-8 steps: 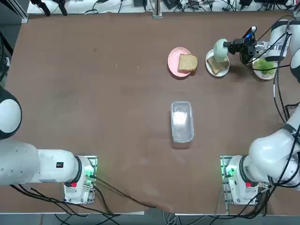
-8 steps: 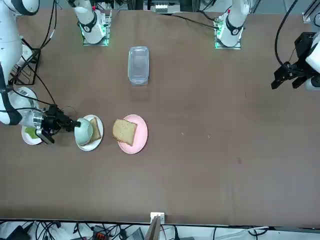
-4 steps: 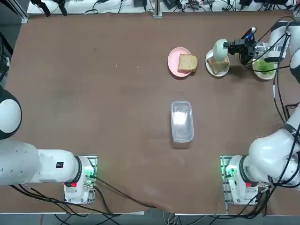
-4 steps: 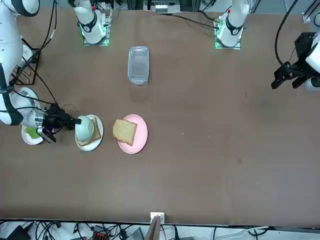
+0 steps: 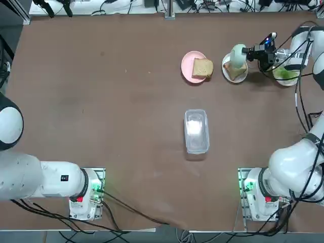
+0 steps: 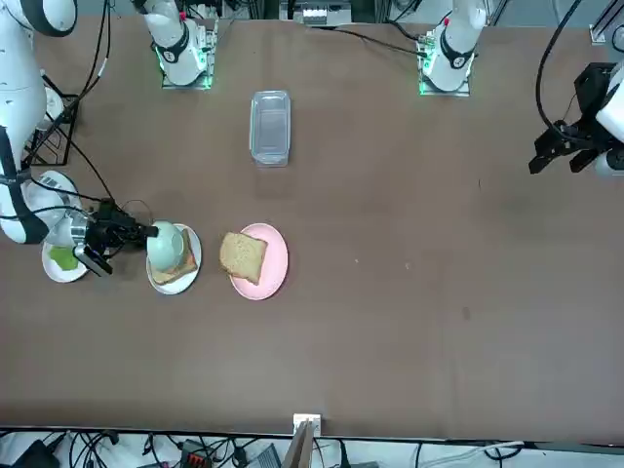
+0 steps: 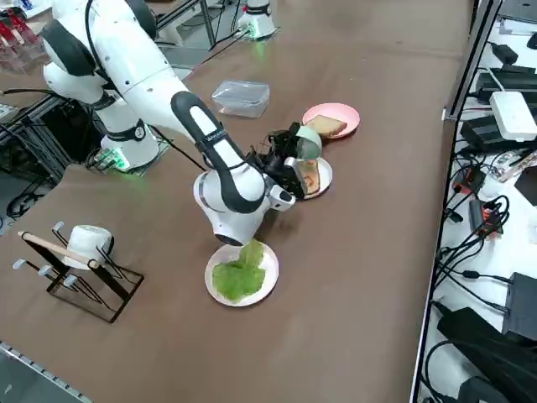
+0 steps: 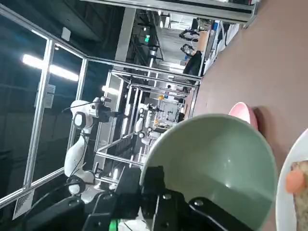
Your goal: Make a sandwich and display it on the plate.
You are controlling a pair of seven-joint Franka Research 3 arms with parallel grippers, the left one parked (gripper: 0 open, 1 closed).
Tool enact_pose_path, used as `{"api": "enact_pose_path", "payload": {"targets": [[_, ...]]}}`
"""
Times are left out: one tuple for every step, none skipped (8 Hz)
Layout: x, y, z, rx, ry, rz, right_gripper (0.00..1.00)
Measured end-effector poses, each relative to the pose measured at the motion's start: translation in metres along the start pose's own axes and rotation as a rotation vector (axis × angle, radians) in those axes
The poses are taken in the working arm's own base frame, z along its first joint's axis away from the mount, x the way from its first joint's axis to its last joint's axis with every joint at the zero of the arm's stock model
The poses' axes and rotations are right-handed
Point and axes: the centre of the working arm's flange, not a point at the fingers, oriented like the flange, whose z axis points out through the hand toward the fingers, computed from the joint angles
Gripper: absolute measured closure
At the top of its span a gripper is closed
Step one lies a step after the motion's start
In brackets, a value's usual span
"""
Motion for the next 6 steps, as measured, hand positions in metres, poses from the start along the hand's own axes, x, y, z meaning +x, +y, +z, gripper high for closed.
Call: {"api": "enact_pose_path", "payload": {"targets": [[-0.0006, -0.002, -0.0002, 0.015, -0.003, -0.005, 0.96], [-0.0014, -0.0041, -0.0015, 0.029, -0.004, -0.016, 0.96], [-0.002, -0.0055, -0.0037, 0.037, -0.002, -0.027, 0.96], [-0.0023, -0.006, -0.0049, 0.039, 0.0, -0.032, 0.96], [-0.002, -0.0063, -0.0052, 0.039, 0.001, -0.037, 0.96], [-0.0002, -0.0075, -0.0058, 0.037, 0.0, -0.044, 0.96]]}}
